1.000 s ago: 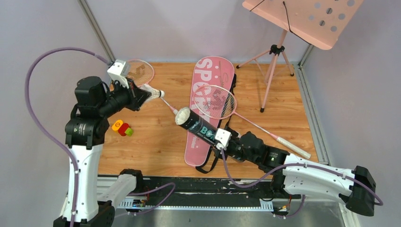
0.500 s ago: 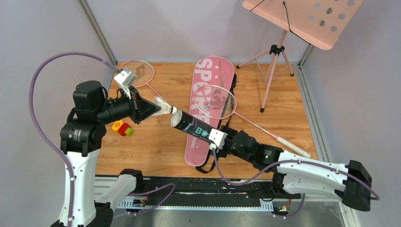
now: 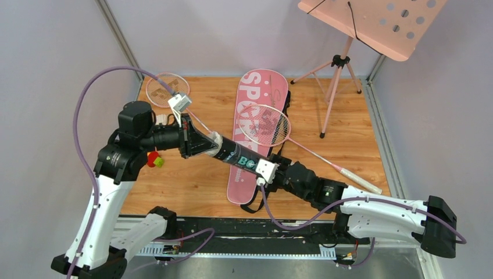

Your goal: Pack up the badminton gear

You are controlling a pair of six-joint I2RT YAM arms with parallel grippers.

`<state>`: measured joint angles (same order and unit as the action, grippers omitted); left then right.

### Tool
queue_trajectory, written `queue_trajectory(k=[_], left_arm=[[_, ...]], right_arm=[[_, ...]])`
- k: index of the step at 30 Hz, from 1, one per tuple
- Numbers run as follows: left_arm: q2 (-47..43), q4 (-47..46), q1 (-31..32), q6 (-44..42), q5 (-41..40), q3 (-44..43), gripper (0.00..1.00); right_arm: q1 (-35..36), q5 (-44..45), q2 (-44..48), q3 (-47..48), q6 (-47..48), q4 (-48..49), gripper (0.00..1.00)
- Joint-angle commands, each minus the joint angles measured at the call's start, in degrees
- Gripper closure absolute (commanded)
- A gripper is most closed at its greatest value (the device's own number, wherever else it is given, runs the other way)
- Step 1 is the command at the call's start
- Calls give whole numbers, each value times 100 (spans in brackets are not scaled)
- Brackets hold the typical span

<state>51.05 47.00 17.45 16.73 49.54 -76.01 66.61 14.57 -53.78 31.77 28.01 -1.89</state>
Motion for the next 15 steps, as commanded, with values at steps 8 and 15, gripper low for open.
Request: queue_trajectory(k=[8, 15], left_arm=[[434, -825, 1038, 394, -804, 358, 100], [197, -1224, 1239, 712, -931, 896, 100]], right_arm=[[200, 12, 279, -149, 167, 900, 63], [256, -147, 636, -304, 147, 1046, 64]])
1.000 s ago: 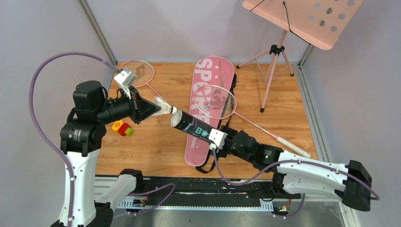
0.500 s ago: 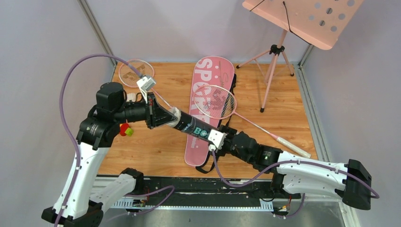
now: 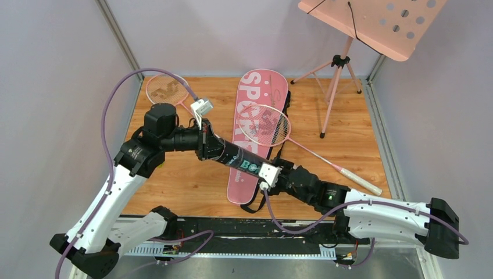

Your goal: Pack up the badminton gear

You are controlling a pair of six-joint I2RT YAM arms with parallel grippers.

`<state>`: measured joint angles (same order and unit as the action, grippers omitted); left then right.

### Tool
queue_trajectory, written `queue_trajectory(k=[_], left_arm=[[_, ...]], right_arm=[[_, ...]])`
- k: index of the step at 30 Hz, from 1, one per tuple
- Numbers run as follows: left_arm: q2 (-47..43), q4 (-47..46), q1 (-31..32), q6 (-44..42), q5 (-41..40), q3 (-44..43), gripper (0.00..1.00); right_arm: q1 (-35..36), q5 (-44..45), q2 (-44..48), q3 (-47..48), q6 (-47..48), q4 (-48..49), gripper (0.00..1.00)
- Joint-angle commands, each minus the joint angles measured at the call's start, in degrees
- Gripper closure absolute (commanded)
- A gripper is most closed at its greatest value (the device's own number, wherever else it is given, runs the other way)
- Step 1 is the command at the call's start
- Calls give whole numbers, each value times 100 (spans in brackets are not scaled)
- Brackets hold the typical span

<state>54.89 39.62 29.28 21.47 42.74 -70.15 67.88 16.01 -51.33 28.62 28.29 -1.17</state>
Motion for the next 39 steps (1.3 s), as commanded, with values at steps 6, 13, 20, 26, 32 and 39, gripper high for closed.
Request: queue_trajectory(k=[6, 13, 20, 26, 32, 39], left_arm=[[-370, -738, 69, 447, -238, 389, 73], [-452, -611, 61, 414, -472, 54, 52], [-294, 440, 56, -165, -1487, -849, 51], [-89, 886, 61, -501, -2013, -1393, 46], [52, 1019, 61, -1041, -3066, -1579, 40], [690, 1058, -194, -1724, -4382, -1407, 33]], right_arm=[[129, -287, 488, -49, 148, 903, 64], [129, -353, 416, -41, 200, 794, 64], [129, -372, 370, -36, 213, 764, 64], [129, -371, 352, -31, 220, 732, 64], [125, -400, 406, -22, 198, 693, 64], [135, -501, 671, -55, 127, 638, 63]])
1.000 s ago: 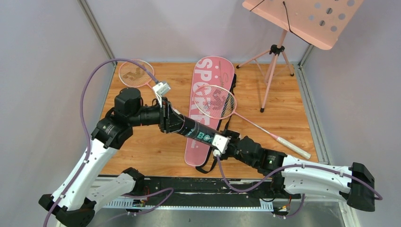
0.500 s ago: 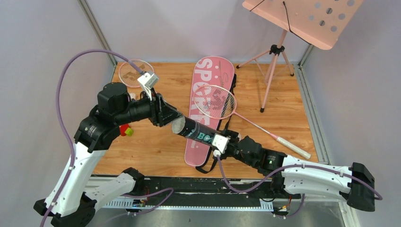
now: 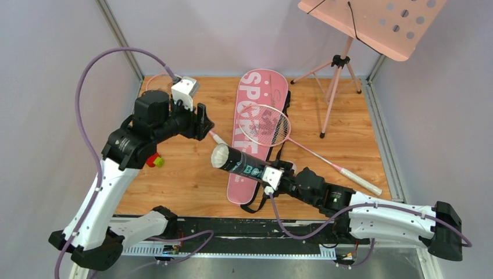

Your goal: Pack up the badminton gear

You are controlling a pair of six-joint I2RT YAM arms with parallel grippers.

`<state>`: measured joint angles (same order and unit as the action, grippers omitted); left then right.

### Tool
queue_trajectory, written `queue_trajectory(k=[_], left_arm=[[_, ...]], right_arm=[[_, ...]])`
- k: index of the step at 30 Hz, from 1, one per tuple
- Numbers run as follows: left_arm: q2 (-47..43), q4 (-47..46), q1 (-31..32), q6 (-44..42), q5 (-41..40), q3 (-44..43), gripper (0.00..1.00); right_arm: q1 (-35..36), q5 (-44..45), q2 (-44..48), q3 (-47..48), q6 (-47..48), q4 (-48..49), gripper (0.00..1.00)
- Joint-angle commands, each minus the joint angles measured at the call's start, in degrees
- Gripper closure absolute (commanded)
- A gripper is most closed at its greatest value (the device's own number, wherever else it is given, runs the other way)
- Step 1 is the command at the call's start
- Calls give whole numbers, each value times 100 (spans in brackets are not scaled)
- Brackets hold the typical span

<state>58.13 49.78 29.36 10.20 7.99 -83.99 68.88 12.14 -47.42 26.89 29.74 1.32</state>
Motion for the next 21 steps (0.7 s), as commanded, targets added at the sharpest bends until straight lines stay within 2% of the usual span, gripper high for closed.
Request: queue_trajectory(k=[1, 6, 10, 16, 18, 21], left_arm=[[559, 1, -405, -628, -919, 18, 33], [1343, -299, -1514, -820, -213, 125, 34], [2587, -437, -2232, -1006, -60, -209, 35], [4420, -388, -2827, -1565, -88, -1216, 35], [4963, -169, -3001, -1593, -72, -1849, 36], [5389, -315, -3203, -1615, -36, -2091, 37]], right_arm=[[37, -141, 317, 114, -20, 387, 64], [37, -265, 398, 132, -47, 384, 64], [46, -372, 467, 124, -93, 386, 63], [90, -376, 664, 102, -128, 356, 63], [90, -398, 728, 71, -115, 379, 63], [90, -419, 739, 20, -105, 395, 63]])
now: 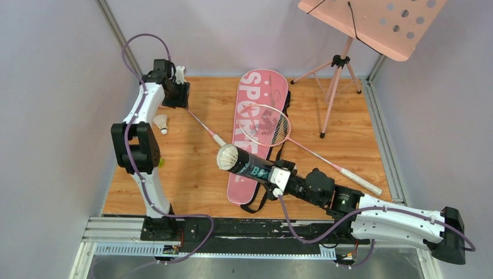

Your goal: Pack up the badminton gear

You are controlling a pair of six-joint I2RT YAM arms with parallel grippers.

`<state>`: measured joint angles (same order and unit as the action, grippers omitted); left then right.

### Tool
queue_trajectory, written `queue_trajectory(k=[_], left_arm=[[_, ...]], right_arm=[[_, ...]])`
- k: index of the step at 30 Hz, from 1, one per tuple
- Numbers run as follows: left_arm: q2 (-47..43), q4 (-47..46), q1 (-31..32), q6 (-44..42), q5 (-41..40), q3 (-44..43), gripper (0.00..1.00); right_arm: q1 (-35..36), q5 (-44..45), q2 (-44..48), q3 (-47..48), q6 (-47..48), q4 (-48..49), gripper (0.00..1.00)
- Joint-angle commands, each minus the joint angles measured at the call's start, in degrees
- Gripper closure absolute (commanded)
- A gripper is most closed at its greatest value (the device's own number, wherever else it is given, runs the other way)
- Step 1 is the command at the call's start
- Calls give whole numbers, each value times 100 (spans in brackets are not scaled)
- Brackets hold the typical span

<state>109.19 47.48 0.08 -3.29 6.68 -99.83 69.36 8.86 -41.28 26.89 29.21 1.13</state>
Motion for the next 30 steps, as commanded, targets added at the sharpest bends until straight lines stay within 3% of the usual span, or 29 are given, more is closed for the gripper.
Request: queue_trajectory(k=[1, 8, 18, 26, 30], left_arm=[[442, -208, -295, -276, 65, -585, 37], [1349, -43, -604, -486, -498, -1415, 34], [2260, 298, -1253, -222, 227, -2084, 30], [2066, 464, -1276, -149, 316, -1814, 32], [1694, 530, -1349, -25, 357, -1446, 38]], right_arm=[[42, -108, 103, 26, -55, 410, 63], [42, -10, -122, 74, -41, 362, 63], [42, 74, -168, 136, -97, 257, 63], [42, 122, -252, 176, -149, 197, 63], [47, 58, -219, 189, -189, 202, 63]])
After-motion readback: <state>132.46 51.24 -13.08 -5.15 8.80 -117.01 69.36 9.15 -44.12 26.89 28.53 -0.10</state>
